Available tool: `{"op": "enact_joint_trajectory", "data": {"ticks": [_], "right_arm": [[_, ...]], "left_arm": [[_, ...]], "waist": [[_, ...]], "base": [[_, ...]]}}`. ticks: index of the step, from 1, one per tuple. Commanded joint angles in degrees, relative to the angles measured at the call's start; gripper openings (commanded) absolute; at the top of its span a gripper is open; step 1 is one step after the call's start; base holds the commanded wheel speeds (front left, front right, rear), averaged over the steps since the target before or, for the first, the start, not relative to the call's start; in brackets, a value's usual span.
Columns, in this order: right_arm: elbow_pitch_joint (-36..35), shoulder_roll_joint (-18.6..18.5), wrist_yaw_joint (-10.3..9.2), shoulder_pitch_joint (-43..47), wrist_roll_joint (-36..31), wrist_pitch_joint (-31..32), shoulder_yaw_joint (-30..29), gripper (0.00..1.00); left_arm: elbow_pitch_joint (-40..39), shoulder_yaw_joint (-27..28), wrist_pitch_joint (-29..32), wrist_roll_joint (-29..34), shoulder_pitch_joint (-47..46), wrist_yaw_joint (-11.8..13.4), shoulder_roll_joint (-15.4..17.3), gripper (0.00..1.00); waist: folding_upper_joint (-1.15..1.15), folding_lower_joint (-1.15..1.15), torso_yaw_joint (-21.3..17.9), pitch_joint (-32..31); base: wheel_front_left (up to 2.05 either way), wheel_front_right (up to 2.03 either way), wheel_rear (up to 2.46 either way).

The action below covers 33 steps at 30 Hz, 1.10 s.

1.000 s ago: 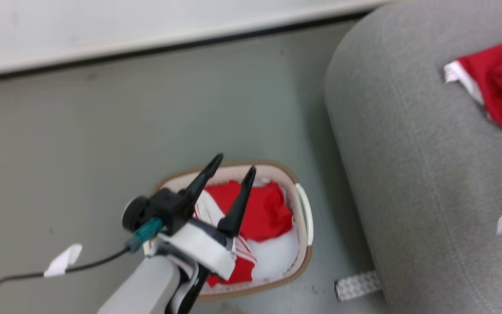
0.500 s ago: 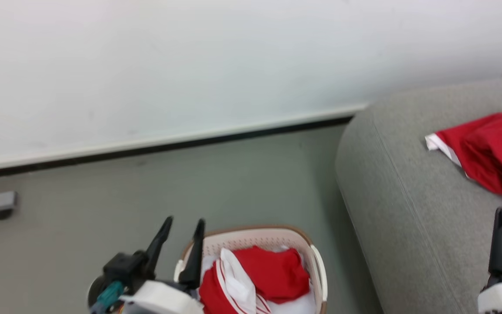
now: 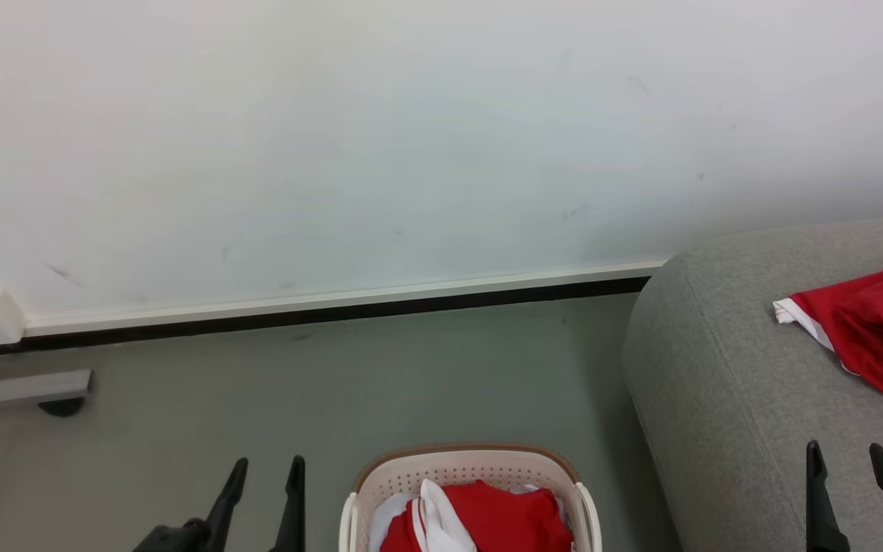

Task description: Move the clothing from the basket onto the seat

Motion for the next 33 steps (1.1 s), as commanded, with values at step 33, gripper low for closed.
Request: {"op": "enact_joint_trajectory", "data": {"ticks": [33], "right_arm": [[4.10,-0.17,-0.12,-0.55,0.64,0.03,6.07,1.00]], "left_arm": [[1.50,0.80,-0.03,0.52,0.42,-1.24,-1.07,1.00]], "waist": [[0.00,0.02,2.63,-1.26]], "base": [[0.00,0.00,0.00]]}}
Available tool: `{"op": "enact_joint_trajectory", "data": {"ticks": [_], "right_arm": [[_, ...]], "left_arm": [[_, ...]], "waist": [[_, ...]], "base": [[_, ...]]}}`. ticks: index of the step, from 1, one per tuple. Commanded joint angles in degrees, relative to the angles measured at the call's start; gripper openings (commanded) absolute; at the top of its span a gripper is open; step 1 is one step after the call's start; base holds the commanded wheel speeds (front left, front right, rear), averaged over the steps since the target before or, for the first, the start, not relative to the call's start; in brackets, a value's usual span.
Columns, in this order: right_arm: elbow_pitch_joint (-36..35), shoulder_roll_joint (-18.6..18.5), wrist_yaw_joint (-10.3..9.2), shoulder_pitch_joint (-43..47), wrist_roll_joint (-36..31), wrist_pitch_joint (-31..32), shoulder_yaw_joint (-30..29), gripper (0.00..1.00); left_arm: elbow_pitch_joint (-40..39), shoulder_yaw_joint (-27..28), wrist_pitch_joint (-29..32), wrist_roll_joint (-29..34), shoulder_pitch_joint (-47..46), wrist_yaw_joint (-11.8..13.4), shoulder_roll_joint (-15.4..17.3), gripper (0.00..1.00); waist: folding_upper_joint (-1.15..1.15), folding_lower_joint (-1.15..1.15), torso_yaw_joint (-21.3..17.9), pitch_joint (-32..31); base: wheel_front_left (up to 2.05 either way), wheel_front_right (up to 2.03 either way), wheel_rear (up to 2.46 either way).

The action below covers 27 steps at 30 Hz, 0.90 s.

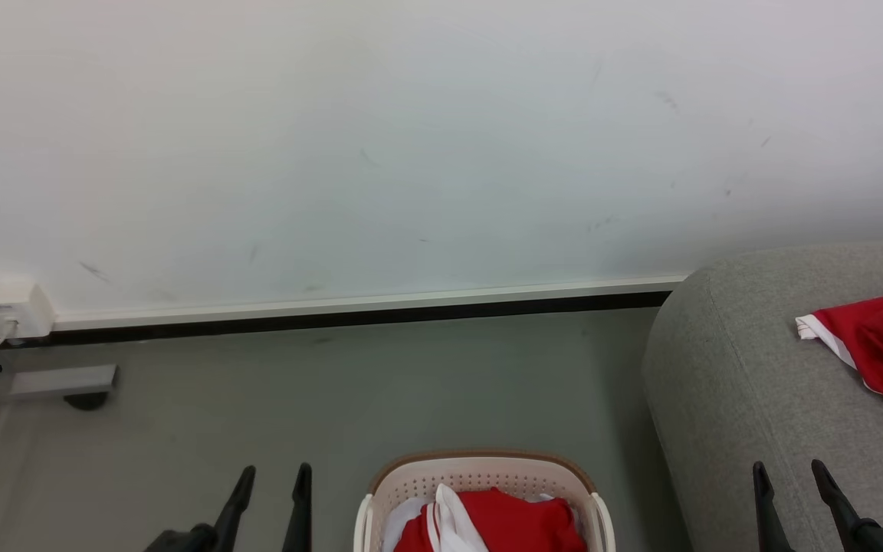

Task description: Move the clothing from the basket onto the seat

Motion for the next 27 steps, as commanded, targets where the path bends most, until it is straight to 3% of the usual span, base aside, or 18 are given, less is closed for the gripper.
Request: {"op": "enact_joint_trajectory", "data": {"ticks": [1,16,27], "right_arm": [[0.18,-0.16,-0.12,-0.60,0.54,0.03,0.09,1.00],[-1.37,-0.15,-0.12,-3.06,1.98,0.04,1.80,1.00],[-7.49,-0.14,-0.12,-13.56,4.74,0.04,2.56,1.00]], "left_arm": [[0.02,0.09,-0.03,-0.01,0.05,-0.06,0.14,1.00],[0.61,-0.46,-0.03,1.43,-3.11,-1.21,0.15,1.00],[7.52,-7.67,0.31,6.03,-18.95,-3.06,1.52,1.00]], "waist": [[0.00,0.00,-0.02,0.04],[0.00,0.00,-2.98,4.13],[0.00,0.00,-10.10,20.62]], "base": [[0.00,0.00,0.00],[0.00,0.00,0.00],[0.00,0.00,0.00]]}}
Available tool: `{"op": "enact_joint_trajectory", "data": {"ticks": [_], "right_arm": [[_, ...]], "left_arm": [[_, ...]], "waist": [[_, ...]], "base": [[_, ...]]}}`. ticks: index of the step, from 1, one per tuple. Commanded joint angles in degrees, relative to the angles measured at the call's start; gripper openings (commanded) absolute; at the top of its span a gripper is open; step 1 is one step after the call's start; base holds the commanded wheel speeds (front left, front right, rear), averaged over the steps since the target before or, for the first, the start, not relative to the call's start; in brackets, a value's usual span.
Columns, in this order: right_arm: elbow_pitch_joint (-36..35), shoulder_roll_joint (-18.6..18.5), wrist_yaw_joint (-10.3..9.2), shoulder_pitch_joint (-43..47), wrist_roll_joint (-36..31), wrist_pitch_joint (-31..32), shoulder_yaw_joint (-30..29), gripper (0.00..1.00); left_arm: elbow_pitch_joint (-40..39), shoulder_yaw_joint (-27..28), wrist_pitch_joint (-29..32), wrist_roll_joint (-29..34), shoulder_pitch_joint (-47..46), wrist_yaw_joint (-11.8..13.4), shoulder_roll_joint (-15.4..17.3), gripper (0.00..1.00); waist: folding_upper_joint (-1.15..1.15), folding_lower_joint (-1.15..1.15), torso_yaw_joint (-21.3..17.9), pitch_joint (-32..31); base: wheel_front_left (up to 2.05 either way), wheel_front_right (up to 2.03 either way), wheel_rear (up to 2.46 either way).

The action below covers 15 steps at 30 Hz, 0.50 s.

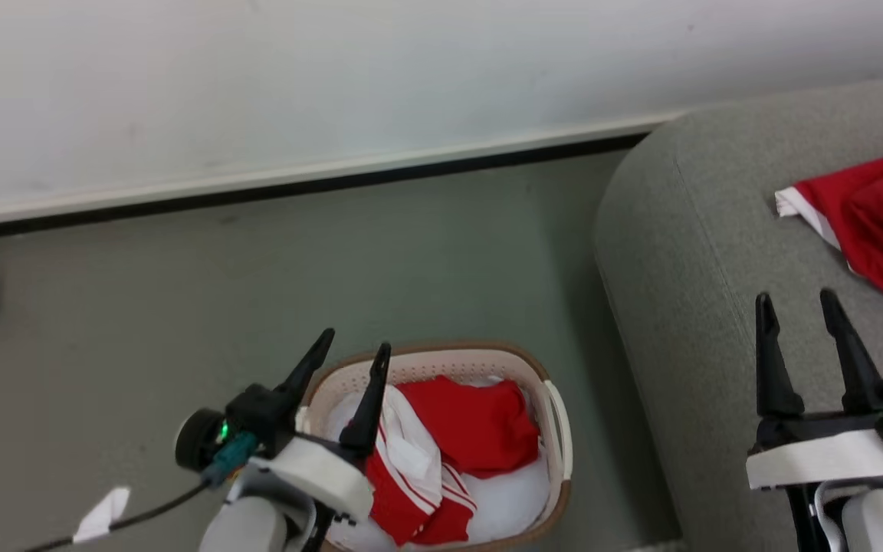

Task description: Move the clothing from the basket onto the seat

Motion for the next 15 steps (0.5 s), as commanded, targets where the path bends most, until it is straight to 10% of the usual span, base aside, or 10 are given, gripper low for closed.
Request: {"op": "enact_joint_trajectory", "data": {"ticks": [1,15], "right_arm": [[-1.04,-0.09,-0.13,-2.27,0.96,0.05,0.37,1.00],[-8.27,-0.06,-0.13,-15.69,6.18,0.05,4.05,1.00]], "left_arm": [[1.58,-0.96,0.25,1.01,-3.26,-0.28,1.05,1.00],[13.65,-11.34,12.88,6.19,-21.74,-0.81,3.89,1.00]], "waist": [[0.00,-0.02,-4.56,7.52],[0.00,-0.02,-11.09,27.94]], "base": [[0.00,0.00,0.00],[0.00,0.00,0.00]]}}
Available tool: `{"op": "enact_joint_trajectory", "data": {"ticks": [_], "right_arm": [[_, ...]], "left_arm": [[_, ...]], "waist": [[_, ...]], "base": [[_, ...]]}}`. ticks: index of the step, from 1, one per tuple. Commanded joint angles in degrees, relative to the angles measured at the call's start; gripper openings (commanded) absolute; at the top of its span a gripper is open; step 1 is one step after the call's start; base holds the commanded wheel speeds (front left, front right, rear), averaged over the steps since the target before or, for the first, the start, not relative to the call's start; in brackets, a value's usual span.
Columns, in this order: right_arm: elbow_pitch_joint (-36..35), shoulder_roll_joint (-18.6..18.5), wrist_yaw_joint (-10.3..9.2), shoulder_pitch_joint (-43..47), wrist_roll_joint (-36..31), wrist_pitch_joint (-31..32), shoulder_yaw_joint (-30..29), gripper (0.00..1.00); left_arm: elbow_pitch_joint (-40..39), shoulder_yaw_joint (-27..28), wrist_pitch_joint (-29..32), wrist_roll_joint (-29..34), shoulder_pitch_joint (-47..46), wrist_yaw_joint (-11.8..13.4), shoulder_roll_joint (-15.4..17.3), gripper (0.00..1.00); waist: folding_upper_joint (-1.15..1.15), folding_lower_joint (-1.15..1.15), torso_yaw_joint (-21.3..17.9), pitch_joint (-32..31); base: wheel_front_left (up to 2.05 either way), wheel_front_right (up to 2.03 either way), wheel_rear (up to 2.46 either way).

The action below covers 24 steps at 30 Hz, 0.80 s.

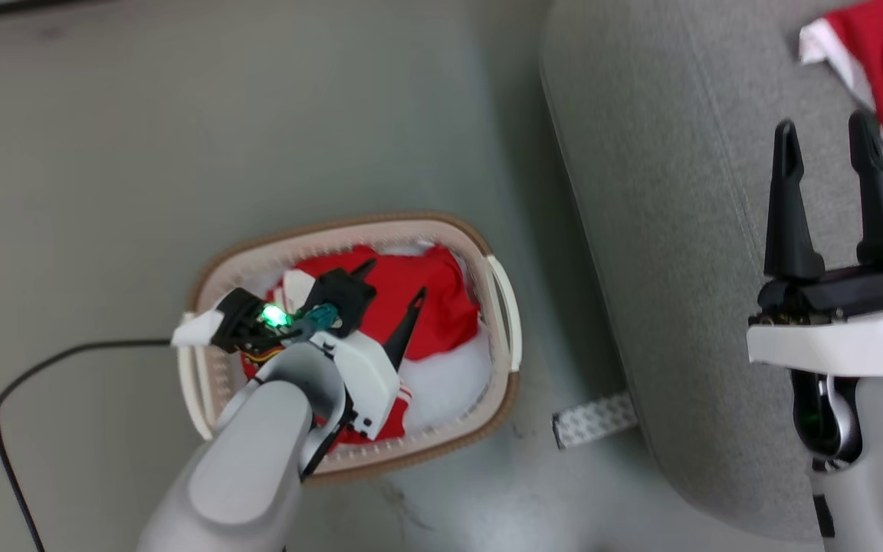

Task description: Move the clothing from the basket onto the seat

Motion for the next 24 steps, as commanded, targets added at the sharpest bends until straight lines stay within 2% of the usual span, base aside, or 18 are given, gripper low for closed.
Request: {"op": "enact_joint_trajectory", "data": {"ticks": [1,5,13,24], "right_arm": [[-0.86,0.01,-0.13,-2.14,0.79,0.04,0.56,1.00],[-2.45,0.01,-0.13,-4.95,2.41,0.04,1.87,1.00],[-5.97,-0.01,-0.13,-9.00,5.25,0.03,2.53,1.00],[-8.95,-0.01,-0.13,-10.49,7.17,0.04,2.44,1.00]], "left_arm": [[1.76,-0.72,1.97,0.96,-1.73,-0.06,0.91,1.00],[5.27,-2.18,6.64,1.93,-4.89,-0.08,1.77,1.00],[9.34,-2.22,10.97,2.70,-11.01,0.47,3.89,1.00],[12.87,-4.24,16.34,5.58,-16.54,0.83,7.80,1.00]], "waist": [[0.00,-0.03,-3.72,7.53],[0.00,-0.03,-5.17,11.81],[0.00,-0.03,-7.44,18.54],[0.00,-0.03,-9.32,23.97]], "base": [[0.00,0.00,0.00],[0.00,0.00,0.00],[0.00,0.00,0.00],[0.00,0.00,0.00]]}}
